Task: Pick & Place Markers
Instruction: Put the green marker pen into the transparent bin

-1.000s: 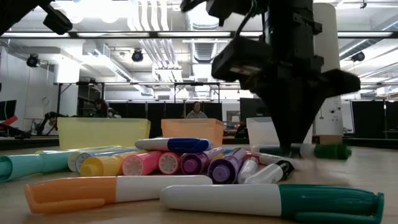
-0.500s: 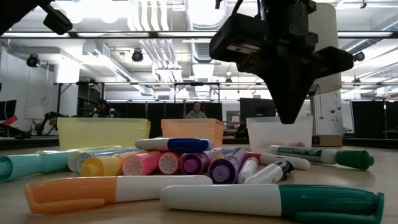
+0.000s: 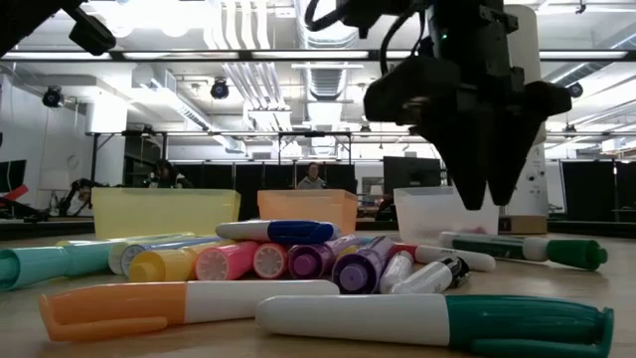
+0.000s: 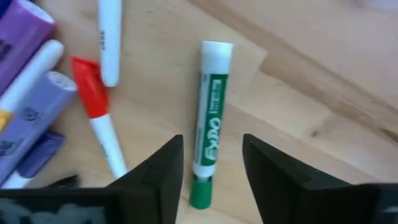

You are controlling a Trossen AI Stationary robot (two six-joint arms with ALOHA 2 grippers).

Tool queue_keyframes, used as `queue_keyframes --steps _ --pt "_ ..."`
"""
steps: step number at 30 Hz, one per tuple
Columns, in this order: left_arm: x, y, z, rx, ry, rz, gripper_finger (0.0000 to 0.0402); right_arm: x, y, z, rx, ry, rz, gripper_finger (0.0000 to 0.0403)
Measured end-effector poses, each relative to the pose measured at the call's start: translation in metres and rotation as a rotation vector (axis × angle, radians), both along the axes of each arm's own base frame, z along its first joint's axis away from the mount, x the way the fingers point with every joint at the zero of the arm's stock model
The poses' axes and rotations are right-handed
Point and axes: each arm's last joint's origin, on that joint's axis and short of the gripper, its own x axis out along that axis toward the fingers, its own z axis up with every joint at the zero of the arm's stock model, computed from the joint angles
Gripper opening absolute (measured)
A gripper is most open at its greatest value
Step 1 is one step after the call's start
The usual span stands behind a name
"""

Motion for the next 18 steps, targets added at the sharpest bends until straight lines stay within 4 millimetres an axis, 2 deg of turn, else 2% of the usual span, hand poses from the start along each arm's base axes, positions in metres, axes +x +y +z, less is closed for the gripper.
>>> queue_keyframes --steps 9,18 --pt "0.000 0.000 0.000 0.000 0.000 0.000 0.0009 -0.004 -0.001 -0.016 0.014 -0.004 -0.007 0.0159" --pt "0.000 0.000 0.000 0.000 0.000 0.000 0.0009 0.003 0.001 -0.024 0.045 -0.106 -0.010 0.0144"
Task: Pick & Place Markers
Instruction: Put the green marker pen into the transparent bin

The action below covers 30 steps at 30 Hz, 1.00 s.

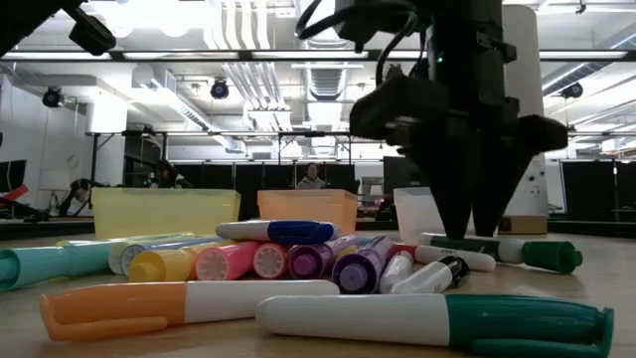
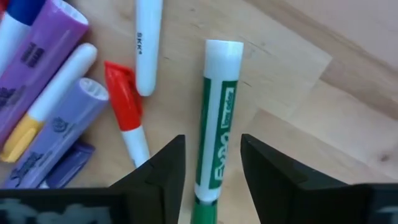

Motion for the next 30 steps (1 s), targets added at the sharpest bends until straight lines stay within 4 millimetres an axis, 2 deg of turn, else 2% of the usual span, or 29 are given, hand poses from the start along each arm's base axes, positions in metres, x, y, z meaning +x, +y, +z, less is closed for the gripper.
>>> queue_keyframes --steps 8,15,19,24,30 --pt "0.000 0.000 0.000 -0.001 0.000 0.000 0.0009 -0.006 0.000 -0.012 0.038 0.025 -0.029 0.0120" --pt "0.000 0.000 0.000 0.000 0.000 0.000 0.0009 -0.005 0.000 -0.011 0.047 0.014 -0.013 0.0045" --pt "0.000 0.000 0.000 0.000 0.000 0.000 0.0009 -0.004 -0.003 -0.010 0.057 0.016 -0.007 0.0044" --pt "0.000 0.000 0.000 0.000 0.000 0.000 0.0009 -0.003 -0.014 0.005 0.095 -0.013 -0.018 0.0044" --pt "0.000 0.000 0.000 0.000 0.000 0.000 0.0009 -0.009 -0.029 0.041 0.069 -0.113 -0.044 0.0044"
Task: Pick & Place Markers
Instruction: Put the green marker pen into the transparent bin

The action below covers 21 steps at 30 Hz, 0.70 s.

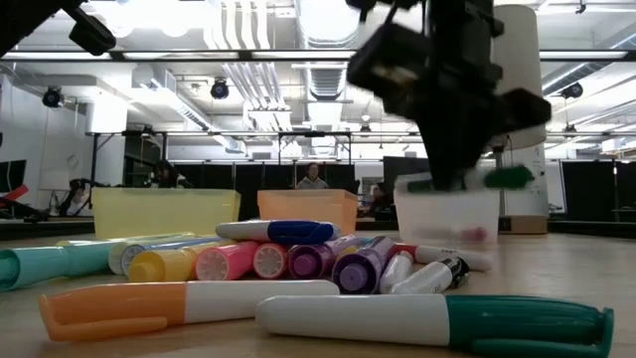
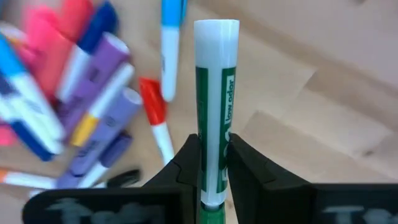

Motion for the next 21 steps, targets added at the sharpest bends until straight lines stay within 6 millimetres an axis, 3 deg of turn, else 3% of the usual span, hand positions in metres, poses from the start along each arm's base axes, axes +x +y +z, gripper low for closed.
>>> queue_keyframes --steps 5,11,21 --pt "0.000 0.000 0.000 0.000 0.000 0.000 0.0009 -0.016 -0.025 0.031 -0.119 -0.025 -0.065 0.0044" --pt "0.000 0.000 0.000 0.000 0.000 -0.001 0.0009 -0.031 -0.068 0.056 -0.210 -0.028 -0.153 0.0044" --pt "0.000 0.000 0.000 -0.003 -0.001 -0.003 0.0009 -0.033 -0.136 0.045 -0.227 0.067 -0.182 0.0044"
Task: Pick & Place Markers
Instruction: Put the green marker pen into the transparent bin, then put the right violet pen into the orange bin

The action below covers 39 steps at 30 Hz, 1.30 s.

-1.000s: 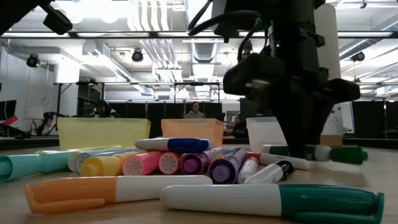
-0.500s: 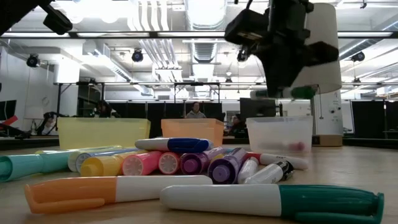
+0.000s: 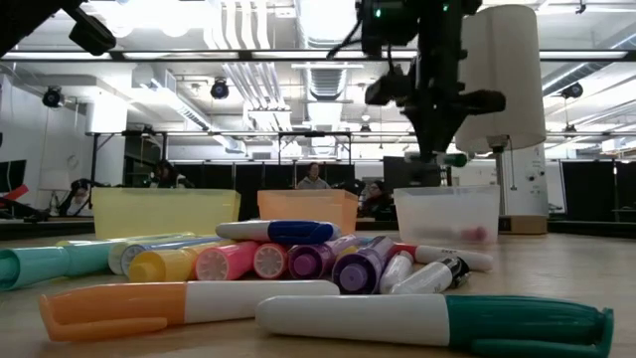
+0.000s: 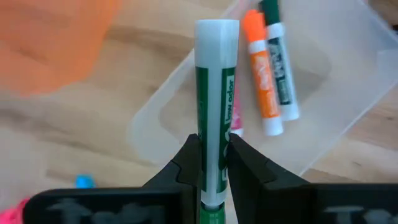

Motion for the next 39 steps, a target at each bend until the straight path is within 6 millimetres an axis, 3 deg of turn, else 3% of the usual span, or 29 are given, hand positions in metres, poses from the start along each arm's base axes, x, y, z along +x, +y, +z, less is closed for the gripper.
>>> queue_keyframes --steps 8,22,31,39 --pt "0.000 0.000 0.000 0.000 0.000 0.000 0.0009 -0.011 -0.014 -0.025 0.066 0.086 -0.035 0.0054" --pt "0.000 0.000 0.000 -0.001 0.000 -0.001 0.0009 -0.021 -0.017 -0.045 0.056 0.130 -0.038 0.0075" --pt "0.000 0.000 0.000 -0.001 0.000 -0.001 0.0009 -0.021 -0.017 -0.044 0.047 0.129 -0.013 0.0165" --pt "0.000 0.000 0.000 0.002 0.000 0.002 0.0009 -0.010 -0.014 -0.025 0.036 0.063 0.036 0.0190"
